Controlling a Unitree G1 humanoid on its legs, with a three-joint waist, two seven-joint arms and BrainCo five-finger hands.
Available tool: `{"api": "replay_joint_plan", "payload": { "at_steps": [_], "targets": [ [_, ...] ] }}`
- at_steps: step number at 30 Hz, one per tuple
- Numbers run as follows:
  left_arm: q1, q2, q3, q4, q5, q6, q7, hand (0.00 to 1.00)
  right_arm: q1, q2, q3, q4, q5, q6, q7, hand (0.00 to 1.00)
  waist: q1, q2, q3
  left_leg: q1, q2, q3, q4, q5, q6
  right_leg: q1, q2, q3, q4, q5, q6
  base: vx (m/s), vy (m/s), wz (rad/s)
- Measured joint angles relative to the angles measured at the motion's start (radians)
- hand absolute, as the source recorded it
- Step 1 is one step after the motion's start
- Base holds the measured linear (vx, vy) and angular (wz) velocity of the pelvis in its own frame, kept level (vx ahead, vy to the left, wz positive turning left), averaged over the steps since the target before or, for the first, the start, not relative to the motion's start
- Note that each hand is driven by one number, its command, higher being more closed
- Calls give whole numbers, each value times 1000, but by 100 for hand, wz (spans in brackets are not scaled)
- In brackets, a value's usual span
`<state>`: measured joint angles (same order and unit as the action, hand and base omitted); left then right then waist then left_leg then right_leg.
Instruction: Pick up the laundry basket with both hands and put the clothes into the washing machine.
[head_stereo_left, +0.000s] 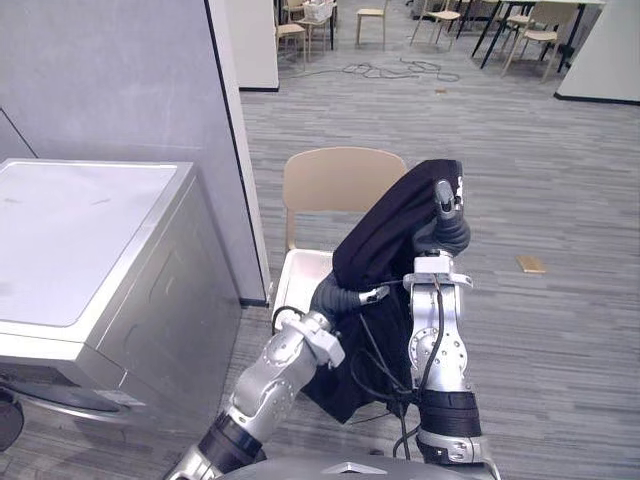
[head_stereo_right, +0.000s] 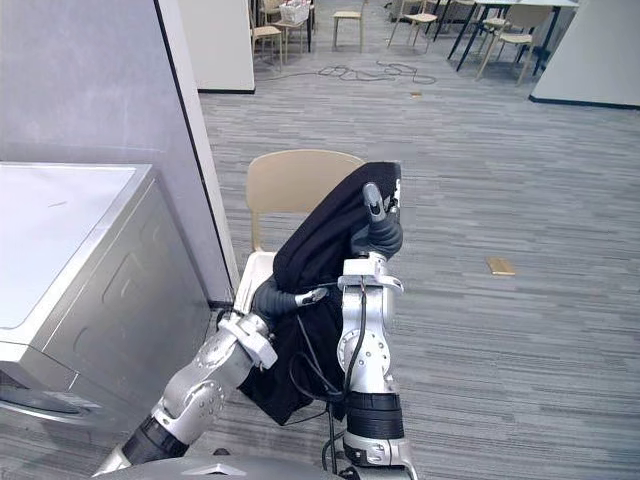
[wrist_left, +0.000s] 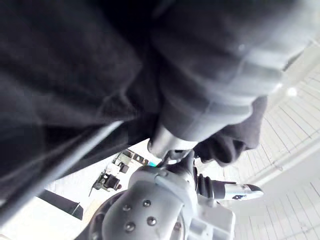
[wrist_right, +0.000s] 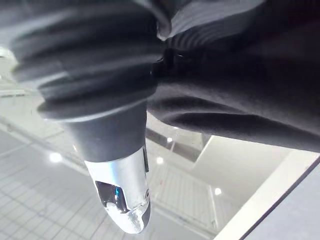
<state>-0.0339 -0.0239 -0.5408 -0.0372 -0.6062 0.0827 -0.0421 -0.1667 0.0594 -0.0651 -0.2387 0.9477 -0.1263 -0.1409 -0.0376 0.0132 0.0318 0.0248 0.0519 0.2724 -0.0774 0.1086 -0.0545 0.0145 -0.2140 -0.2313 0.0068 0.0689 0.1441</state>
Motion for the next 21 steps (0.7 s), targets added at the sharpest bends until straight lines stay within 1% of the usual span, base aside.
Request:
{"api": "replay_joint_plan", "payload": {
  "at_steps": [1,2,4,9,11,12,15,17,19,21],
  "targets": [
    [30,-2,11,-4,1,3,-17,100,1,0,0,33,0,2,1,0,-4,1,2,-5,-1,0,0,2,-1,0,0,0,-2,4,3,67,6,1],
    [50,-3,24,-3,2,19,-29,100,2,3,0,68,2,7,2,0,-6,2,11,-5,-2,0,0,1,0,0,0,0,-4,10,6,65,2,1],
    [74,-5,40,3,4,36,-38,100,3,9,0,108,12,23,7,0,-12,8,25,-7,-3,0,0,0,1,2,0,-1,-8,12,7,19,-1,0],
    [123,-15,58,36,25,46,-69,100,22,11,0,200,39,46,32,0,-21,29,66,-3,-4,-4,0,-4,6,16,0,-8,-22,13,8,28,-4,2],
    [137,-16,60,57,30,48,-75,100,34,11,0,229,40,55,34,0,-19,34,72,-4,-4,-4,0,-6,8,17,0,-10,-22,12,10,16,-4,2],
    [148,-16,60,57,30,49,-77,100,43,11,0,234,46,67,37,0,-19,34,73,-3,-3,-5,0,-8,8,19,0,-13,-22,11,11,40,-12,3],
    [173,-16,65,57,32,54,-82,100,59,12,10,256,69,74,71,0,-13,35,78,7,-1,-4,0,-17,5,28,-1,-16,-20,4,15,42,-10,0],
    [202,-16,76,57,32,54,-97,100,79,12,39,255,73,75,86,0,-7,35,97,30,0,-3,0,-30,0,48,-2,-18,-12,-11,14,0,0,0],
    [235,-15,84,54,33,54,-101,100,114,11,73,256,78,76,110,0,2,35,97,35,0,-3,0,-41,1,52,-2,-22,-10,-19,14,25,-3,1],
    [276,-13,97,54,49,54,-103,100,146,7,116,256,89,85,119,0,11,35,97,37,1,-3,0,-44,-1,53,-2,-24,-6,-27,13,60,-10,1]
  ]
}}
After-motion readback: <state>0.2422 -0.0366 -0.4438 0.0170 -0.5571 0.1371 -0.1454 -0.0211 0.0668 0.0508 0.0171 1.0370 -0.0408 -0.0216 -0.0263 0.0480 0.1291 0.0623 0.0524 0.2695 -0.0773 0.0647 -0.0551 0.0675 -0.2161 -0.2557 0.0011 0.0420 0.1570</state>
